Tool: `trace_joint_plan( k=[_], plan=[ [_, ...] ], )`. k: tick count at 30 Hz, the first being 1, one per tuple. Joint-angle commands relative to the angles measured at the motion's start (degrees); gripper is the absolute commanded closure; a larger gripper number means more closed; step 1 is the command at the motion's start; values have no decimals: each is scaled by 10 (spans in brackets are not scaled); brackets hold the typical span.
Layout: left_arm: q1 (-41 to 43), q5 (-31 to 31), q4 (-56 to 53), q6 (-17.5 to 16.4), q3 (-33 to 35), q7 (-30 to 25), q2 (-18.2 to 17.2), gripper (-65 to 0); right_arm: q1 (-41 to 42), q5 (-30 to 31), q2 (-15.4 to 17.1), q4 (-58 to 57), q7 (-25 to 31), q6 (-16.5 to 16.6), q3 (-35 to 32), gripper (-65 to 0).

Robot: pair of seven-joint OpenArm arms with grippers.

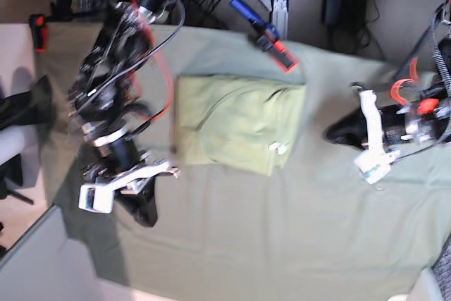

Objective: Fold the T-shirt properly
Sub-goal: 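Press the folded bundle's sides with both grippers to square it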

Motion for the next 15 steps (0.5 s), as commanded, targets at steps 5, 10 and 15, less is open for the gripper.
trace_joint_plan(
  k=[5, 10, 15],
  plan=[
    [-9, 36, 43, -7, 90, -12, -6, 0, 76, 2, 59, -166, 27, 21, -6, 0],
    [-9, 106, 45, -7, 167, -24, -6, 0, 132, 2, 101, -321, 34, 21, -72, 0],
    [-9, 176, 45, -7, 217, -57, -6, 0, 151, -15, 113, -366, 45, 21, -149, 0]
  ],
)
